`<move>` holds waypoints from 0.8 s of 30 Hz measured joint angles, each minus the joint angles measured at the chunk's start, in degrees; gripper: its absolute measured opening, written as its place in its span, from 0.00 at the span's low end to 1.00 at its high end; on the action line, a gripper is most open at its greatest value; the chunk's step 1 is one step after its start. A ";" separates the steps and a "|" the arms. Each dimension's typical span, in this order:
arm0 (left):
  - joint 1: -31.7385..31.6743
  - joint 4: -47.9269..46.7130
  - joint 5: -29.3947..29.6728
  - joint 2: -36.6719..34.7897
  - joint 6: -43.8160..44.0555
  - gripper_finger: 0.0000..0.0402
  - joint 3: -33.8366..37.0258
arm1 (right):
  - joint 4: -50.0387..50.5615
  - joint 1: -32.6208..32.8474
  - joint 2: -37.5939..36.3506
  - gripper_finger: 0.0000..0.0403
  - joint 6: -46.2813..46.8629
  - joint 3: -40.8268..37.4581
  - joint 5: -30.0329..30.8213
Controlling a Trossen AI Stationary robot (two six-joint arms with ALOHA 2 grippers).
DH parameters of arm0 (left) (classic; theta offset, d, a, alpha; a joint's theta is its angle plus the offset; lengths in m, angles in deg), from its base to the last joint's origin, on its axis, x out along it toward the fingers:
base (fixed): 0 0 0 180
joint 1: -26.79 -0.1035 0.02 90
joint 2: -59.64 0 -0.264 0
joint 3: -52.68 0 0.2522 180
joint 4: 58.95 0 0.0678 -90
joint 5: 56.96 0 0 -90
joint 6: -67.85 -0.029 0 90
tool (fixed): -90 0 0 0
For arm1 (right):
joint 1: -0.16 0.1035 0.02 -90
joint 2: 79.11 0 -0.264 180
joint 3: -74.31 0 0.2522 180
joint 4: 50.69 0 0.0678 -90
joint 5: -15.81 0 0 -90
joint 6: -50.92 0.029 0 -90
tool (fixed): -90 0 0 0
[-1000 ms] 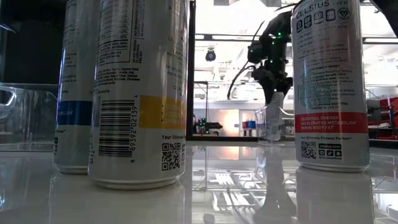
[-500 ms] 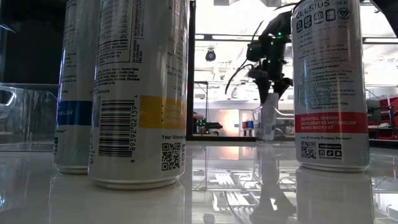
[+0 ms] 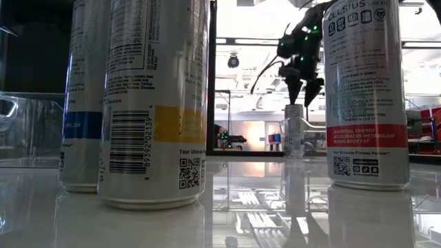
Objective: Sort soda cans
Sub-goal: Put the white-blue can into the top right transparent bin
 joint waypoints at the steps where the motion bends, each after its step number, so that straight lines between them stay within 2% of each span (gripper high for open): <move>1: 0.00 0.00 0.00 0.00 0.00 0.73 0.00 | 0.72 0.05 -1.07 0.79 0.00 0.00 0.07; 7: 0.00 0.00 0.00 0.00 0.00 0.73 0.00 | 6.49 4.09 -10.50 0.79 2.01 0.00 3.38; 12: 0.00 0.00 -0.02 -0.01 0.00 0.73 0.00 | 12.25 15.48 -20.23 0.79 8.70 0.02 6.91; 18: 0.00 -0.42 -0.07 -0.02 -0.02 0.73 0.00 | 15.44 39.97 -29.77 0.79 27.93 0.02 9.34; 24: 0.00 0.66 -0.36 -0.02 0.04 0.73 0.00 | 16.83 69.85 -30.66 0.79 53.60 0.02 16.30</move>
